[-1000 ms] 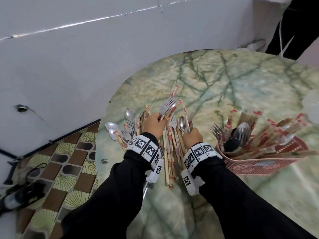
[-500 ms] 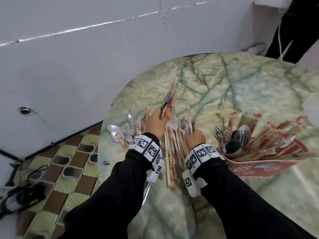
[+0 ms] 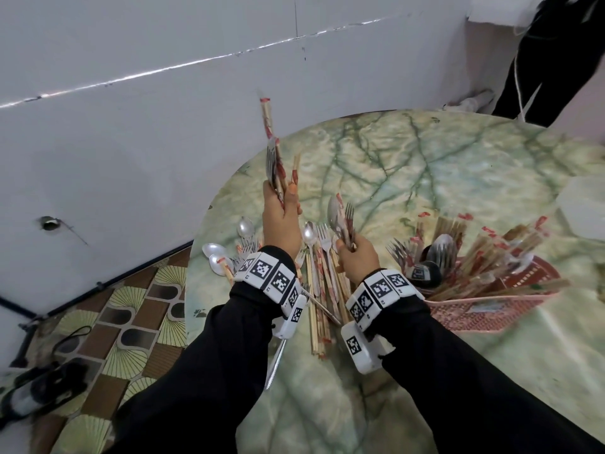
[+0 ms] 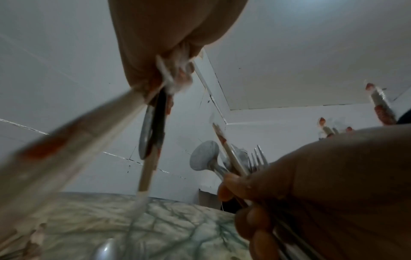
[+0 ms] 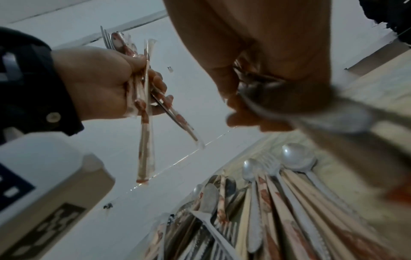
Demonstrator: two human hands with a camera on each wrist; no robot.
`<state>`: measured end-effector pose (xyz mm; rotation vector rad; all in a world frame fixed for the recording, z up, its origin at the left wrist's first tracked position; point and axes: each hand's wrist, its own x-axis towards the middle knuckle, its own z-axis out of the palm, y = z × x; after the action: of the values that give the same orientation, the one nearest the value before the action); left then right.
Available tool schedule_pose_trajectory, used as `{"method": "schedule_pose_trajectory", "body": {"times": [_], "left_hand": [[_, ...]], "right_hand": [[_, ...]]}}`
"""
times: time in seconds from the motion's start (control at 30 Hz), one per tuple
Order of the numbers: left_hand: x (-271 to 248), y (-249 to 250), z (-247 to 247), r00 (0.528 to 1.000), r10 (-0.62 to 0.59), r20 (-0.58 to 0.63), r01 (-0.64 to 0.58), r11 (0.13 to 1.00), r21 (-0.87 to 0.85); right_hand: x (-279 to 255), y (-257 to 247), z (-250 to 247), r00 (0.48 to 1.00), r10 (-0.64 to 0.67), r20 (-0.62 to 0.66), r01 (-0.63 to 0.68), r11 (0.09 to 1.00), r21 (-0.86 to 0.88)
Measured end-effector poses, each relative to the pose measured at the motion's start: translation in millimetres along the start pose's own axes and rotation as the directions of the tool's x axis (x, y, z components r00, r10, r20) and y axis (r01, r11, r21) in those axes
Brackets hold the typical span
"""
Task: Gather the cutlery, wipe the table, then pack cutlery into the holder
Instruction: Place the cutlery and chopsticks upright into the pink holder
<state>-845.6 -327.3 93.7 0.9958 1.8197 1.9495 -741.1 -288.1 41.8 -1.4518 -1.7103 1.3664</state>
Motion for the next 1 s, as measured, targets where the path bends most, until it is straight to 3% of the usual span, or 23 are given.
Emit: {"method": "schedule_pose_trajectory", "body": {"times": [0.1,0.2,0.33,0.43,0.63,0.83,1.0], "left_hand": [[-5.2,10.0,-2.9,0.999,-0.012,-0.037,0.009,0.996,-0.092],[-12.7,24.7,-6.6,0.998,-0.039,-0.052,0.031,0.989,-0.146],[-26.6,34.4,-8.2,0.990,-0.091,-0.107,0.084,0.994,-0.070],[-38.7,42.0,-4.8,0.987,-0.080,-0.138,0.070,0.994,-0.079],[-66.8,53.7,13.6,0.991,-0.090,-0.096,0.063,0.963,-0.261],[-113.3,67.3,61.4,0.997,-0.076,0.011,0.076,0.948,-0.309],[-146.3,82.4,101.5,0.993,-0.007,0.120,0.045,0.950,-0.309]], "right_hand": [[-7.9,-10.7,-3.8,0.999,-0.036,0.011,0.035,0.990,0.137],[-19.9,-22.2,-8.6,0.994,-0.035,0.104,0.008,0.969,0.246],[-41.8,-34.3,-18.0,0.979,-0.034,0.203,-0.037,0.941,0.335],[-59.1,-42.9,-31.5,0.973,-0.103,0.209,0.022,0.933,0.358],[-91.0,-60.9,-81.9,0.947,-0.284,0.152,0.192,0.876,0.443],[-121.7,-72.5,-162.3,0.902,-0.430,0.042,0.266,0.629,0.731],[-112.9,-62.7,-237.3,0.900,-0.422,-0.109,0.300,0.416,0.858]]}}
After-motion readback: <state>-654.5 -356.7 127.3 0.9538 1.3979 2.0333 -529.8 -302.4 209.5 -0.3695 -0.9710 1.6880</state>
